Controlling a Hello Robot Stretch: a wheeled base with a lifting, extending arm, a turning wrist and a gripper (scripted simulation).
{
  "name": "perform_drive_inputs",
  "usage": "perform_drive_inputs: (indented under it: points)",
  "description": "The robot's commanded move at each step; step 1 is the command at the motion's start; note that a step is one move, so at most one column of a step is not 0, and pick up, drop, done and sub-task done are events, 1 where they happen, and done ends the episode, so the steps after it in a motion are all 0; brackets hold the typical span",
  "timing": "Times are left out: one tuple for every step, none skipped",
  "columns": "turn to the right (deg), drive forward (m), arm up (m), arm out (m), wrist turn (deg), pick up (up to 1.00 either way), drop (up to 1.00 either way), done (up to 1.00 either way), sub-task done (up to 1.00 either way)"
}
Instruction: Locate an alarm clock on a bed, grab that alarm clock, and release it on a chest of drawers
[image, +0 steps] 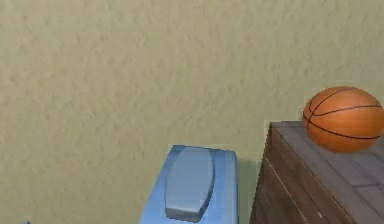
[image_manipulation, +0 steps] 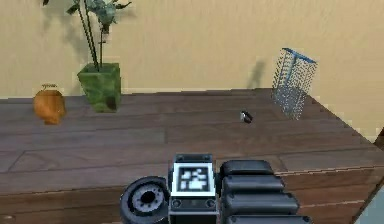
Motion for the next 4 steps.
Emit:
perform_drive_inputs:
  points:
    - [24.0,0.0,0.0,0.0,0.0,0.0,0.0,0.0,0.0]
    - [0.0,0.0,0.0,0.4,0.0,0.0,0.0,0.0,0.0]
    - [0.0,0.0,0.0,0.0,39.0,0.0,0.0,0.0,0.0]
    - [0.0,0.0,-0.12,0.0,0.0,0.0,0.0,0.0,0.0]
